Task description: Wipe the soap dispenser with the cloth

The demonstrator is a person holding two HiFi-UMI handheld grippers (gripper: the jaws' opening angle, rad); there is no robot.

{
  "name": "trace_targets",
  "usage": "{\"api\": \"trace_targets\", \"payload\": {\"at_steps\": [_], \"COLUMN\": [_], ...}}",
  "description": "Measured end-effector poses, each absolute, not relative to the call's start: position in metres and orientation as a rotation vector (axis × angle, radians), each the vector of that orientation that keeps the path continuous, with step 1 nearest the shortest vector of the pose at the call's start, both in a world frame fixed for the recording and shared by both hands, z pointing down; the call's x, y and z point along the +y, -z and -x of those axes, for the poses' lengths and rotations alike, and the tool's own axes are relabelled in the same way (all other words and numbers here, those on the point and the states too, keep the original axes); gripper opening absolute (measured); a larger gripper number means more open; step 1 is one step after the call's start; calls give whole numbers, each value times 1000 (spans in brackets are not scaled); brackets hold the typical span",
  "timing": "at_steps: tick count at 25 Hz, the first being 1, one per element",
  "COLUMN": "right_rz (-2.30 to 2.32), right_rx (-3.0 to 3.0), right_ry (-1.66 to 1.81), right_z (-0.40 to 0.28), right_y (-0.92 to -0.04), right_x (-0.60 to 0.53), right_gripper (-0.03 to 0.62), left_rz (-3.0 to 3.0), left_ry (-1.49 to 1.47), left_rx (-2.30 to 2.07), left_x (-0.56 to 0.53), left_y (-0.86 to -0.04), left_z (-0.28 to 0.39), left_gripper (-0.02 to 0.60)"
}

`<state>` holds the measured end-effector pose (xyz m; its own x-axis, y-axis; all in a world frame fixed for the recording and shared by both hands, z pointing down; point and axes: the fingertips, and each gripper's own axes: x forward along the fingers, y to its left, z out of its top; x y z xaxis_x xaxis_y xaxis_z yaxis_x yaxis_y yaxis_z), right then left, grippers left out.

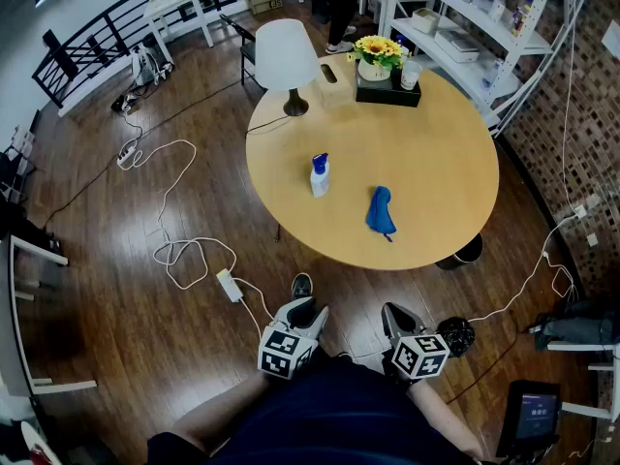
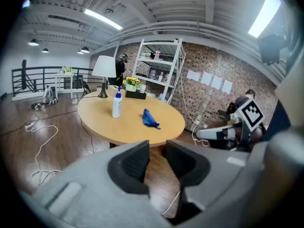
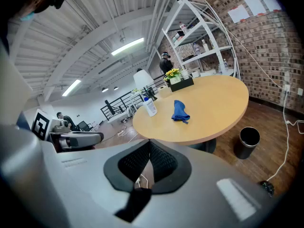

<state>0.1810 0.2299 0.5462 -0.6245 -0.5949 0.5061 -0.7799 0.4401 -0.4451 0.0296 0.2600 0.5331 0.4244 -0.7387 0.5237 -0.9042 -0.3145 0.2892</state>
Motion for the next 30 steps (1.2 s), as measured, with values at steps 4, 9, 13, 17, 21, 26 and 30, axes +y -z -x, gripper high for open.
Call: {"api": "trace_targets", "payload": {"at_steps": [4, 9, 13, 17, 21, 26, 30], "right_rz": [-1298, -1388, -1417, -1396, -1376, -1225, -1054], "right_rx": [-2352, -2241, -2077, -1942, -1845, -1926, -2264], "right_ry": [-917, -870, -810, -843, -976, -1015, -850], "right_z": [-170, -152, -147, -145, -152, -142, -84], "right_y": [-557, -567, -602, -646, -686, -681, -598], "right_x": [169, 73, 0, -43, -53, -61, -79], "right_gripper": [11, 30, 180, 197, 219, 106, 101], "left_rz": [-2126, -2184, -2261, -2292, -2321, -2283, -2347], "left_ry": [-375, -461, -608, -695, -690, -663, -759], "left_rx": [-1410, -1438, -1357, -1236, -1250, -1284, -1251], "left_x": [193, 90, 25, -16, -43, -54, -56], "left_y": [-542, -540, -550, -571, -562, -563, -570], "left_z": [7, 57, 78, 76, 71, 67, 55], "left_gripper": [117, 172, 227, 230, 230, 230, 230]}}
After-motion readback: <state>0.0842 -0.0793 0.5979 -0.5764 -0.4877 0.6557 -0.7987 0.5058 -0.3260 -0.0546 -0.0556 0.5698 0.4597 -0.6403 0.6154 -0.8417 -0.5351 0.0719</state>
